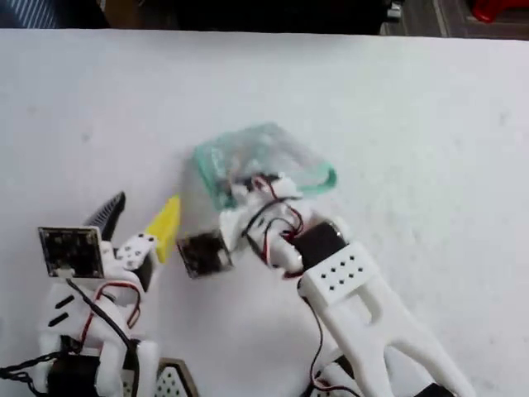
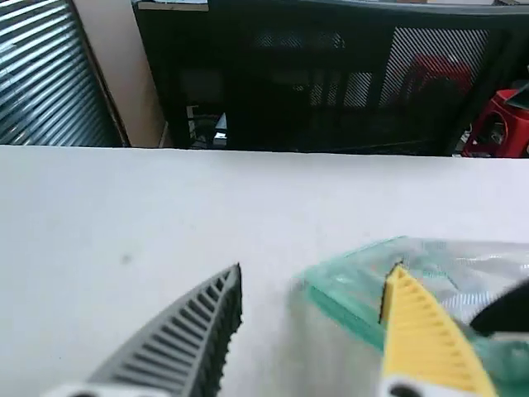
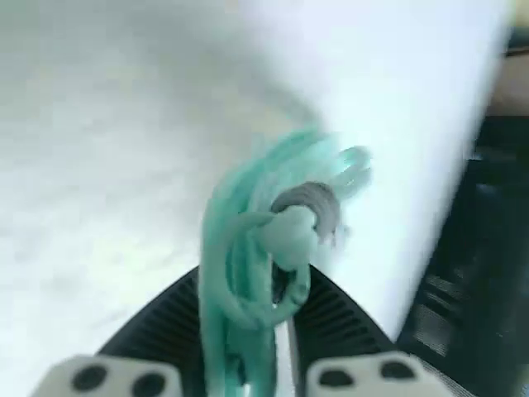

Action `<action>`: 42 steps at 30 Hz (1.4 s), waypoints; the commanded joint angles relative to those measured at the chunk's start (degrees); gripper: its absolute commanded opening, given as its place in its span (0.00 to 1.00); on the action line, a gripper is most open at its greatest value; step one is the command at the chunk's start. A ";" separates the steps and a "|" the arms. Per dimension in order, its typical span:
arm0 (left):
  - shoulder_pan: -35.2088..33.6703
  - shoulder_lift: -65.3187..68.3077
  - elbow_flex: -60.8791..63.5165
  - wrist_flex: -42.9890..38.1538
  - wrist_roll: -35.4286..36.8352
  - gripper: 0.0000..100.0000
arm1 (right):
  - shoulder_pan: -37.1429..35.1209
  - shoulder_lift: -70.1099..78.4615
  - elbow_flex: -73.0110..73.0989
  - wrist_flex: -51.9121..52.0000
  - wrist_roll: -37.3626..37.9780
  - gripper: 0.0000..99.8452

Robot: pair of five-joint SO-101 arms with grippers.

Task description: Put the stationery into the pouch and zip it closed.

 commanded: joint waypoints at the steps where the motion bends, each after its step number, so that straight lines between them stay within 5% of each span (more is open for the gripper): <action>1: -0.92 0.13 0.26 -2.20 0.79 0.29 | 0.40 -1.54 -0.18 10.42 8.26 0.02; 11: 13.23 0.22 16.88 -15.91 0.44 0.29 | -4.53 -2.07 -2.02 21.85 13.71 0.02; 18: 18.86 0.31 17.67 -16.00 0.44 0.29 | -10.95 -5.41 -5.01 20.00 5.63 0.02; 27: 19.74 0.31 17.49 -13.10 -2.73 0.29 | -6.64 -13.85 -5.01 15.60 5.27 0.02; 36: 22.90 0.22 12.22 -4.92 -4.84 0.29 | -4.35 -15.96 -4.75 2.51 -2.73 0.02; 42: 16.04 0.22 6.33 0.00 -4.75 0.29 | 0.57 -13.32 -4.75 -3.21 -8.35 0.02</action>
